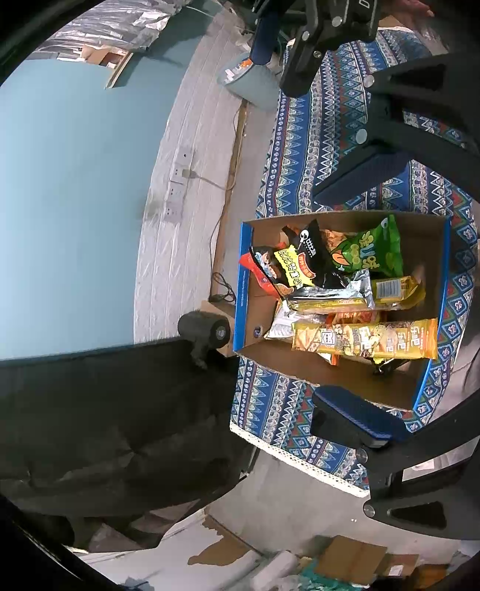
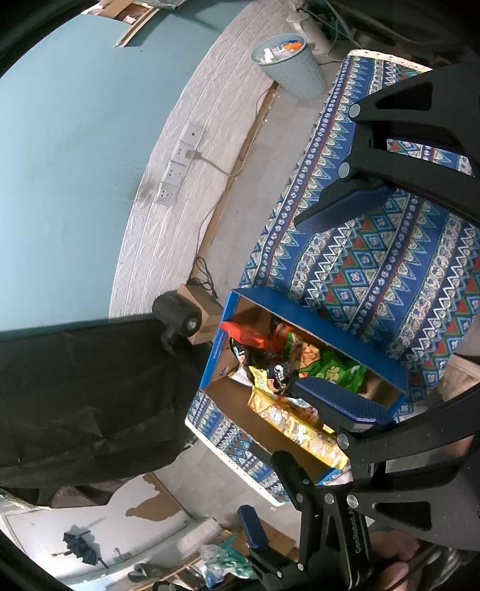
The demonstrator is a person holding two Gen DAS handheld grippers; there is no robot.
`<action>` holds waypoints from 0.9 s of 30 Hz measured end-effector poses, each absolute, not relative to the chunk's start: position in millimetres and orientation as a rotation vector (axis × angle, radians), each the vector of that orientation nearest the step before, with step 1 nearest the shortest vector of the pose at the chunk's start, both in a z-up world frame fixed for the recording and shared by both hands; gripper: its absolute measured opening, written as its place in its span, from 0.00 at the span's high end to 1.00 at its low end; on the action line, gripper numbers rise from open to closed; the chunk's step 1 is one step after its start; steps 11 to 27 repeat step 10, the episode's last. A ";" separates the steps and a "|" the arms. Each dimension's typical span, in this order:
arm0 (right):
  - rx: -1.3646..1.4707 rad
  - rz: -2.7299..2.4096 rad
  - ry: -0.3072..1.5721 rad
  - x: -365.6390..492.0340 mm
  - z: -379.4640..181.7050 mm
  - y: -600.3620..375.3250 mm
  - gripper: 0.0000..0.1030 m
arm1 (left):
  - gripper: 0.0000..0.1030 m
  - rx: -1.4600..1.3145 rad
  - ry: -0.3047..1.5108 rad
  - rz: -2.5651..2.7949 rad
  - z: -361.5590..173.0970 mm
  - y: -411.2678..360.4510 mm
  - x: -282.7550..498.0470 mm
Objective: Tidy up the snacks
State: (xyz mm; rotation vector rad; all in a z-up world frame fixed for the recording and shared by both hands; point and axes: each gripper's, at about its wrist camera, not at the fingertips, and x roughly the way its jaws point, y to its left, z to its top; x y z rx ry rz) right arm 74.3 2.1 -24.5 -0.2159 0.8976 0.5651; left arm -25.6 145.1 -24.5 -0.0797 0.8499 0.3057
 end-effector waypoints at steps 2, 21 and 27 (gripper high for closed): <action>-0.215 0.565 0.900 74.9 -25.3 1.8 0.23 | 0.04 -0.078 0.850 0.307 -24.6 144.5 -25.6; -0.215 0.565 0.901 74.7 -25.4 1.7 0.23 | 0.04 -0.077 0.835 0.306 -22.9 142.9 -27.9; -0.215 0.565 0.901 74.7 -25.4 1.7 0.23 | 0.04 -0.077 0.835 0.306 -22.9 142.9 -27.9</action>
